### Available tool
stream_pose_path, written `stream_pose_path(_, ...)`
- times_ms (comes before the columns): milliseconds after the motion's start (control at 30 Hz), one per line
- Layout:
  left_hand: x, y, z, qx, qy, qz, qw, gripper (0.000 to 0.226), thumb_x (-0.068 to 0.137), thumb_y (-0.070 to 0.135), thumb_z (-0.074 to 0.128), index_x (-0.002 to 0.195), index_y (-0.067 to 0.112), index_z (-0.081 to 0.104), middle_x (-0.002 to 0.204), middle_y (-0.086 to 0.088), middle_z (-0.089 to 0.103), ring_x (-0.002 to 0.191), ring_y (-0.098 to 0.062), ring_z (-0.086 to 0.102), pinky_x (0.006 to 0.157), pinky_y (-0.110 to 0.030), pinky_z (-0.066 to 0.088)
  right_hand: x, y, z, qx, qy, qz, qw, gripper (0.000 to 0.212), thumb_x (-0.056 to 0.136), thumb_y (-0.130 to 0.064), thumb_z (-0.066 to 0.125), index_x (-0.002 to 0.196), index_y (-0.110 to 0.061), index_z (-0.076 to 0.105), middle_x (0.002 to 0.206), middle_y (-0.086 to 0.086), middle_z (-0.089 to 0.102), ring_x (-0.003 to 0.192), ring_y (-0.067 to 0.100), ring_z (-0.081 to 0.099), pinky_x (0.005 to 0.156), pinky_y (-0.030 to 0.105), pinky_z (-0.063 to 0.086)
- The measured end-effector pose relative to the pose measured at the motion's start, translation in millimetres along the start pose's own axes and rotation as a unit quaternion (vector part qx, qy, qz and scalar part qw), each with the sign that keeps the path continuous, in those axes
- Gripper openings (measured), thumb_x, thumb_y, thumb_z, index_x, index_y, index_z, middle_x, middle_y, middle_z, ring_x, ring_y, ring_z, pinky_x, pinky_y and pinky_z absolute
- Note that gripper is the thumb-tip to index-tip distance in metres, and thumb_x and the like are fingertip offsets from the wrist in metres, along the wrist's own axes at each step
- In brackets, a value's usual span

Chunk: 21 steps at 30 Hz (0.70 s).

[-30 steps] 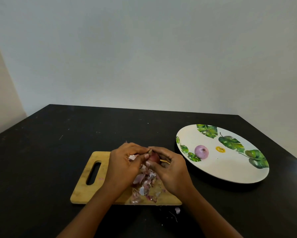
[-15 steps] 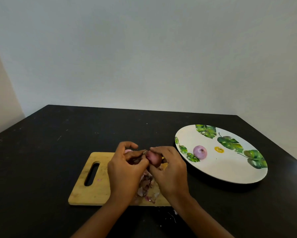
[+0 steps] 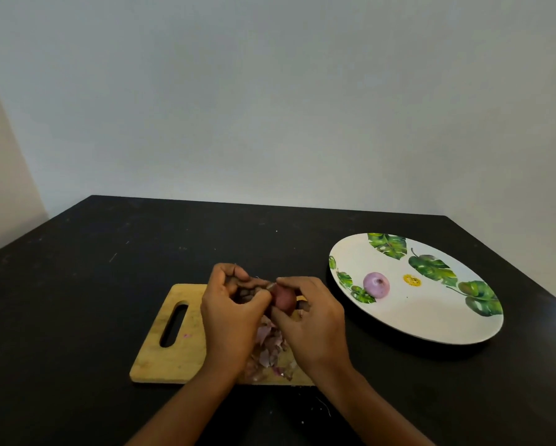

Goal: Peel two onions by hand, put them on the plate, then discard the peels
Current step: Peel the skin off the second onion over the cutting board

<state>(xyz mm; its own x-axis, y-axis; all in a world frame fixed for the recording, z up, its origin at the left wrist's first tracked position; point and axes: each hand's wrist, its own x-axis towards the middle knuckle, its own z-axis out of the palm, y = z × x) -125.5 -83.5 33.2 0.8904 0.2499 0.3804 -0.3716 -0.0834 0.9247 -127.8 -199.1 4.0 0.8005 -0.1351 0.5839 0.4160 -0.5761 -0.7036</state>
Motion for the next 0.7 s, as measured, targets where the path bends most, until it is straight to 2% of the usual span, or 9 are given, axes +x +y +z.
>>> stream_pose_path(133, 2, 1, 0, -0.009, -0.056, 0.0, 0.998, 0.028, 0.078, -0.001, 0.068, 0.094, 0.019, 0.056, 0.082, 0.001, 0.072, 0.079, -0.004, 0.068, 0.069, -0.014, 0.052, 7, 0, -9, 0.094, -0.019, 0.066, 0.993, 0.039, 0.077, -0.014, 0.079, 0.105, -0.036, 0.062, 0.104, -0.014, 0.066, 0.098, -0.002, 0.062, 0.081, 0.015, 0.051)
stream_pose_path(267, 5, 2, -2, 0.008, -0.082, 0.014, 0.996, 0.032, 0.074, 0.004, 0.074, 0.095, 0.022, 0.058, 0.085, 0.002, 0.072, 0.081, -0.003, 0.068, 0.073, -0.016, 0.053, 8, -1, -13, 0.147, -0.039, 0.08, 0.985, 0.039, 0.079, -0.012, 0.077, 0.109, -0.028, 0.059, 0.102, -0.018, 0.065, 0.1, -0.008, 0.06, 0.078, 0.008, 0.047)
stream_pose_path(400, 8, 2, -6, 0.014, -0.071, 0.025, 0.997, 0.031, 0.071, 0.0, 0.075, 0.089, 0.02, 0.059, 0.076, 0.003, 0.072, 0.076, -0.002, 0.069, 0.067, -0.012, 0.051, 9, 0, -13, 0.137, -0.061, 0.05, 0.987, 0.032, 0.08, -0.01, 0.076, 0.102, -0.029, 0.062, 0.099, -0.017, 0.066, 0.099, -0.004, 0.061, 0.08, 0.01, 0.047)
stream_pose_path(533, 11, 1, -7, 0.02, -0.079, 0.032, 0.996, 0.028, 0.07, 0.001, 0.076, 0.086, 0.019, 0.061, 0.071, 0.005, 0.072, 0.073, -0.002, 0.069, 0.064, -0.011, 0.051, 10, 6, -13, 0.156, -0.072, 0.055, 0.984, 0.031, 0.08, -0.015, 0.075, 0.104, -0.032, 0.064, 0.105, -0.012, 0.066, 0.103, 0.003, 0.062, 0.087, 0.019, 0.051)
stream_pose_path(633, 12, 1, -8, 0.028, -0.083, 0.039, 0.995, 0.029, 0.071, 0.001, 0.076, 0.086, 0.021, 0.06, 0.07, 0.006, 0.071, 0.071, -0.001, 0.068, 0.063, -0.011, 0.05, 11, 7, -13, 0.169, -0.078, 0.055, 0.981, 0.032, 0.075, -0.032, 0.069, 0.106, -0.025, 0.067, 0.107, -0.008, 0.065, 0.103, 0.007, 0.063, 0.087, 0.02, 0.051)
stream_pose_path(700, 11, 1, -7, 0.036, -0.087, 0.044, 0.995, 0.031, 0.072, 0.002, 0.075, 0.087, 0.023, 0.059, 0.071, 0.006, 0.07, 0.071, 0.001, 0.067, 0.062, -0.01, 0.05, 12, 8, -13, 0.171, -0.094, 0.058, 0.979, 0.028, 0.08, -0.025, 0.066, 0.108, -0.02, 0.068, 0.106, -0.006, 0.067, 0.101, 0.006, 0.063, 0.084, 0.017, 0.05)
